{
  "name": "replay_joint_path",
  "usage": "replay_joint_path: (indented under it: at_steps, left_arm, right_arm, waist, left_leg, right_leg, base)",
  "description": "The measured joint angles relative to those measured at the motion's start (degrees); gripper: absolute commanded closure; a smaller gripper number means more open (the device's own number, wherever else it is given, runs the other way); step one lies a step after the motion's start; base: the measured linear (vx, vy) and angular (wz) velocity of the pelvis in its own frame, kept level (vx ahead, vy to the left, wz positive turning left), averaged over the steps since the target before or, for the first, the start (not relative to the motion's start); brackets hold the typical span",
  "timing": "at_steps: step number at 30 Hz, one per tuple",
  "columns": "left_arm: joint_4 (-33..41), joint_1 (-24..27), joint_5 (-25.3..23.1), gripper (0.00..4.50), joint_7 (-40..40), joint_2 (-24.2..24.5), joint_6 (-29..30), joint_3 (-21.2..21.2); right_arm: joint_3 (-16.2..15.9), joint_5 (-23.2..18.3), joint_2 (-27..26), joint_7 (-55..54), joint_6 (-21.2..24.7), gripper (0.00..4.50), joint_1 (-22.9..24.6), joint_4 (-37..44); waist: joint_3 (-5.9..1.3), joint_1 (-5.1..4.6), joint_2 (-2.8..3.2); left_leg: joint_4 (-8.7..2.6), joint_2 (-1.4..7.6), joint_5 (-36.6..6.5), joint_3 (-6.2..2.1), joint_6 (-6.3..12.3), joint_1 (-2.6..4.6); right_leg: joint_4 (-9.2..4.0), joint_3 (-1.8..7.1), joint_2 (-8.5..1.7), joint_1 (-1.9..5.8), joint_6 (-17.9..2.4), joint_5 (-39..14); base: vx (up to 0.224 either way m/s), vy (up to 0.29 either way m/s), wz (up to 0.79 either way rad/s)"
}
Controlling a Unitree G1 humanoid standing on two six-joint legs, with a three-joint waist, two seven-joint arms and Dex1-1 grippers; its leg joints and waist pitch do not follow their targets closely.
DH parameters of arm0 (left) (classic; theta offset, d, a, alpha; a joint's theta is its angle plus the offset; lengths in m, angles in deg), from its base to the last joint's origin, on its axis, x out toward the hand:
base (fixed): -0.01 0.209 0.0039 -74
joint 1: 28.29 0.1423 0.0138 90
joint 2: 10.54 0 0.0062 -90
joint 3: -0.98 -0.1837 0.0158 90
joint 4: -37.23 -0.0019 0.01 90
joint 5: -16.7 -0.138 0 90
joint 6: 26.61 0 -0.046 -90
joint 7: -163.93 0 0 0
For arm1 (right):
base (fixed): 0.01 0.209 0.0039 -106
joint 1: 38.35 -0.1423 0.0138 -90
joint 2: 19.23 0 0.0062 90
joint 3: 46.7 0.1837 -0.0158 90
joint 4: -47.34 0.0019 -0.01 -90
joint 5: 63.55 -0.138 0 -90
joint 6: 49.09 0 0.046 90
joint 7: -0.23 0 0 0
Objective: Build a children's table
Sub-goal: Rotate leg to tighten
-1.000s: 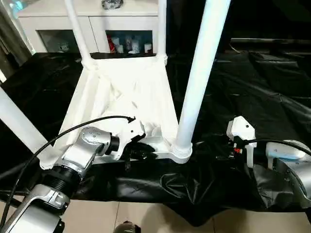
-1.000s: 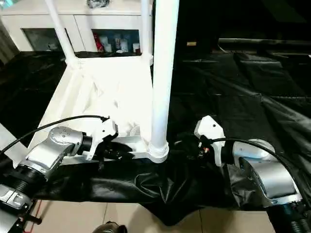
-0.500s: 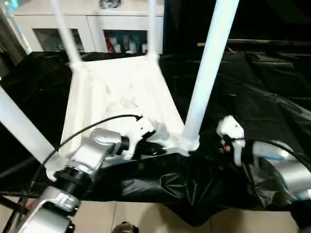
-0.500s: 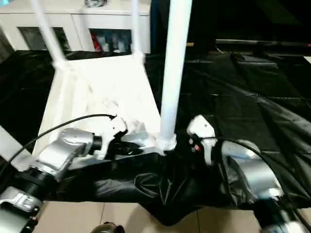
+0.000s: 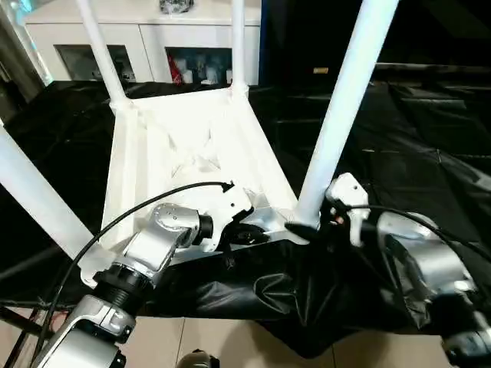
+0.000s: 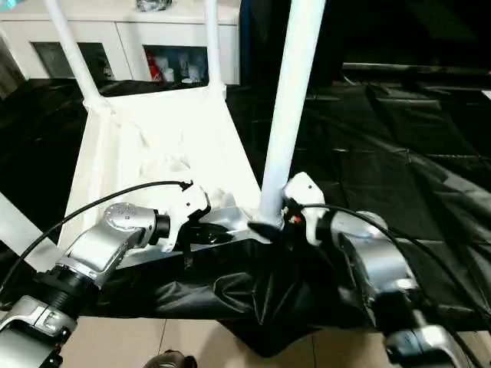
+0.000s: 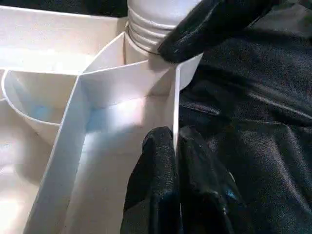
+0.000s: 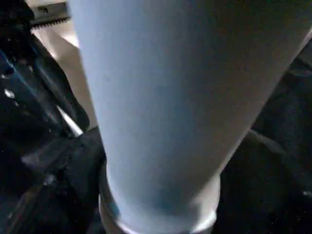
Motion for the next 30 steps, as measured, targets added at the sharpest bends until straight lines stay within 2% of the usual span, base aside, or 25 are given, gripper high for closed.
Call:
replay_joint_path:
  at_steps: [10,18,23,26,30]
  left_arm:
    - [-0.3,0.0,0.0,4.50,0.2,0.3,0.0,0.4]
    - [-1.1,0.0,0.0,4.50,1.1,0.2,0.0,1.4]
    - [-4.2,-1.7,-1.5,4.50,7.8,-3.6,0.5,2.5]
    - [-10.3,-5.6,-2.9,4.50,15.7,-9.5,1.1,3.8]
    - [-15.6,-8.8,-3.4,4.50,21.0,-13.9,0.4,3.9]
  right_arm:
    - [-0.4,0.1,-1.6,1.5,-3.1,1.62,-1.5,-4.8]
    - [0.9,0.0,-4.1,-0.7,-4.2,1.74,-1.6,-6.5]
    - [3.9,1.3,-10.8,-15.9,-5.6,1.75,-1.7,-9.7]
    - [7.3,3.2,-16.3,-31.7,-4.9,1.75,-4.2,-13.1]
    - [8.3,5.0,-17.7,-38.9,-5.4,1.75,-6.3,-16.2]
  waist:
    - [0.01,-0.40,-0.02]
    - [0.00,-0.85,0.00]
    - [-0.03,-1.68,-0.02]
    - [-0.06,-1.66,0.02]
    - [-0.15,-1.11,0.15]
  left_leg:
    - [0.01,0.01,0.0,0.00,-0.01,0.05]
    - [0.01,0.04,0.0,0.00,-0.01,0.08]
    - [0.01,0.02,0.0,0.00,-0.06,0.16]
    - [0.01,-0.08,0.1,0.00,-0.10,0.16]
    - [0.00,-0.21,0.0,-0.02,-0.06,0.14]
  right_leg:
    - [0.06,0.01,0.00,-0.01,0.0,0.0]
    - [0.09,0.01,0.02,-0.01,0.0,0.0]
    - [0.10,0.01,0.01,0.03,-0.1,0.0]
    - [0.05,0.10,-0.04,0.05,-0.1,0.1]
    - [-0.09,0.12,-0.12,0.24,-0.1,0.1]
  base:
    - [0.000,0.000,0.00]
    - [0.000,0.000,0.00]
    - [0.000,0.000,0.00]
    - [0.000,0.000,0.00]
    - [0.000,0.000,0.00]
